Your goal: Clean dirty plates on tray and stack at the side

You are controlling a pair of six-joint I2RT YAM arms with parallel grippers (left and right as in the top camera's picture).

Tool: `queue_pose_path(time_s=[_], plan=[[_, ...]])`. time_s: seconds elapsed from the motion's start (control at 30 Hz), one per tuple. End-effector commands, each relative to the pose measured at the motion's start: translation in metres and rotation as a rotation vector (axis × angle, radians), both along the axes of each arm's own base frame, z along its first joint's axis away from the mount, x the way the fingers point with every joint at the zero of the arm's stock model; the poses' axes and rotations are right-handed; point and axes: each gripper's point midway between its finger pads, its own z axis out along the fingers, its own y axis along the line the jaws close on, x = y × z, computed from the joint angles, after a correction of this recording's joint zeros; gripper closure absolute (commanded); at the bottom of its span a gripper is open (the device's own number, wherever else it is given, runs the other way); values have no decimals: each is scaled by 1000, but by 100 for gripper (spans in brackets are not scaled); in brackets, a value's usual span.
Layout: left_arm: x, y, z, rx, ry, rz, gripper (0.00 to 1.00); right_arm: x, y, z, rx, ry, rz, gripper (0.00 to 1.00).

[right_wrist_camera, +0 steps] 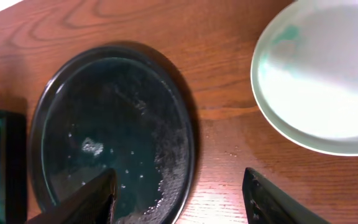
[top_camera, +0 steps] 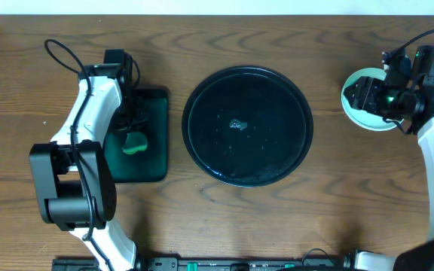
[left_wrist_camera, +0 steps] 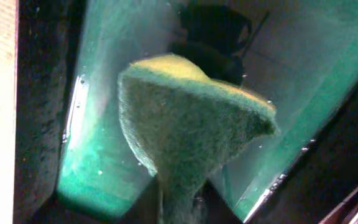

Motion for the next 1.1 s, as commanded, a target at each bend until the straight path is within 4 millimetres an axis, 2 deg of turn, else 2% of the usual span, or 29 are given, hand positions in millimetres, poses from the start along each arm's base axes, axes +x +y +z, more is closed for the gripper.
queue_pose_path(time_s=[0.0, 0.03, 0.1, 0.13, 0.17, 0.27, 0.37, 0.47, 0.6, 0.77, 0.9, 0.97, 1.07], plan=[[2, 1, 3, 9, -16, -13, 55, -8, 12, 32, -41, -88, 54, 36], [2, 1, 4, 9, -17, -13, 48, -10, 15, 36, -48, -102, 68, 33], [3, 1, 5, 9, -23, -13, 36, -15, 20, 49, -66, -144, 97, 12], [4, 1, 7, 8, -28, -13, 33, -17, 23, 54, -74, -164, 109, 3], [5, 0, 10, 5, -34, -14, 32, -20, 24, 60, -78, -182, 113, 1], [8, -4, 23, -17, -73, -15, 28, -29, 27, 75, -87, -225, 118, 1], [9, -6, 46, -25, -137, -35, 27, -38, 28, 88, -102, -261, 129, 1], [7, -11, 76, -34, -218, -84, 28, -47, 29, 97, -130, -294, 154, 1], [-3, -23, 127, -26, -352, -144, 27, -57, 30, 104, -167, -325, 190, 1], [-34, -45, 195, -30, -542, -221, 27, -61, 30, 105, -170, -324, 195, 1], [-71, -60, 243, -47, -696, -280, 27, -63, 30, 102, -167, -305, 195, 1], [-95, -64, 269, -59, -794, -307, 27, -64, 28, 99, -177, -291, 186, 1], [-122, -62, 293, -61, -895, -314, 27, -64, 22, 96, -204, -277, 165, 1]])
